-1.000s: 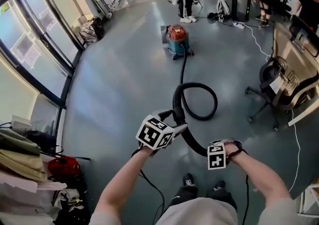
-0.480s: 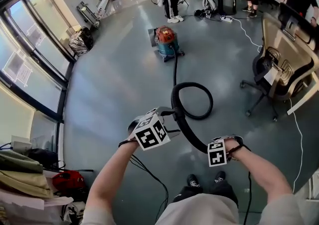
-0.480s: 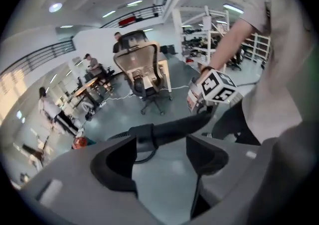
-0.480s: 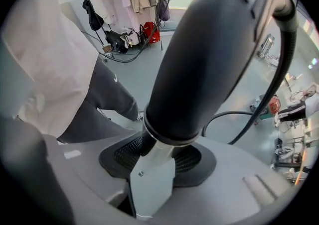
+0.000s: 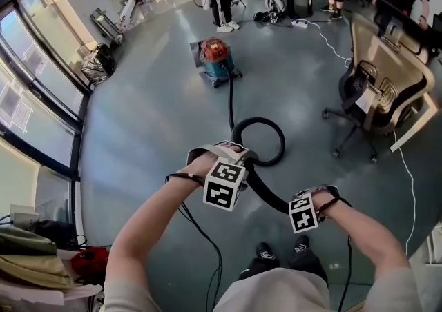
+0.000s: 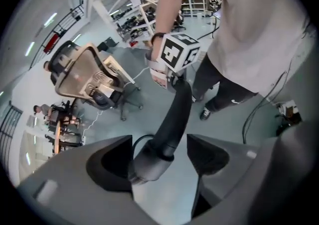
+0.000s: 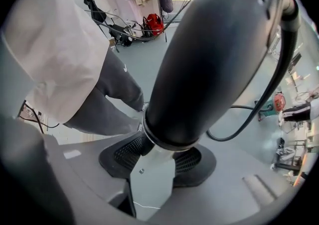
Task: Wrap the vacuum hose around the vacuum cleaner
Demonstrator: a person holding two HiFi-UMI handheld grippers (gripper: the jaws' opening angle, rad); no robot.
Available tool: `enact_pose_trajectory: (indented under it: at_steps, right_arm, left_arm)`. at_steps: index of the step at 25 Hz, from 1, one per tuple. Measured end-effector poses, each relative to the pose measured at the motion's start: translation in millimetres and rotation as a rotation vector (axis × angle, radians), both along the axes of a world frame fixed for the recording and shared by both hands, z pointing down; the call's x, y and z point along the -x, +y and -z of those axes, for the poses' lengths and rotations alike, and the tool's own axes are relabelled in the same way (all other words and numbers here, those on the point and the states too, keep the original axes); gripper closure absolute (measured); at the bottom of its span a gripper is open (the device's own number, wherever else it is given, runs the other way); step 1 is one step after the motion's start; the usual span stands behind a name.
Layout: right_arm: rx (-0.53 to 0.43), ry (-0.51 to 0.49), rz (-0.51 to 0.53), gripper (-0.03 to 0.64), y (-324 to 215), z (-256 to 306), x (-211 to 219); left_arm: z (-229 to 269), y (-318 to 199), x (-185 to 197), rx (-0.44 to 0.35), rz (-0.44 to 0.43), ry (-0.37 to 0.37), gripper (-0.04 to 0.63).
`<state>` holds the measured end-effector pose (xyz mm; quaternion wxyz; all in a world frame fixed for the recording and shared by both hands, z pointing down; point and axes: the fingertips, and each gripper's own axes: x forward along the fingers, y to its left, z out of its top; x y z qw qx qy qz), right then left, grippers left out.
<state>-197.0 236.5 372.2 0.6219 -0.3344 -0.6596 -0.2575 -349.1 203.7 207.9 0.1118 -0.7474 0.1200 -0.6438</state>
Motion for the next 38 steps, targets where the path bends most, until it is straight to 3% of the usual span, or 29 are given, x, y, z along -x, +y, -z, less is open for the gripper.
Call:
enact_pose_trajectory:
  at_steps: [4,7,12,20,25,31,38]
  right_arm:
    - [-0.043,0.024,0.066,0.417,-8,9,-7]
    - [-0.042,0.062,0.093,0.416,-9,11,-15]
    - [-0.036,0.113,0.182,0.413,-21,11,-25]
    - [-0.050,0.107,0.265,0.413,-61,3,-14]
    - [-0.074,0.043,0.313,0.411,-111,7,0]
    - [-0.154,-0.072,0.345,0.410,-191,13,27]
    - [-0.216,-0.276,0.262,0.399,-259,24,65]
  left_arm:
    - [-33,3,-5,0.040,-0.084,-0.057,0.268]
    - [-45,3,-9,0.042,-0.114,-0.061,0.306]
    - [-40,5,-19,-0.026,-0.083,0.095,0.354]
    - [-37,-21,-14,-0.046,-0.013,0.151,0.376]
    - [-22,-57,-12,-0.080,0.055,0.130,0.380]
    - [-8,-111,-3,-0.131,0.204,0.118,0.382]
    - [-4,-158,5,-0.163,0.337,0.114,0.383]
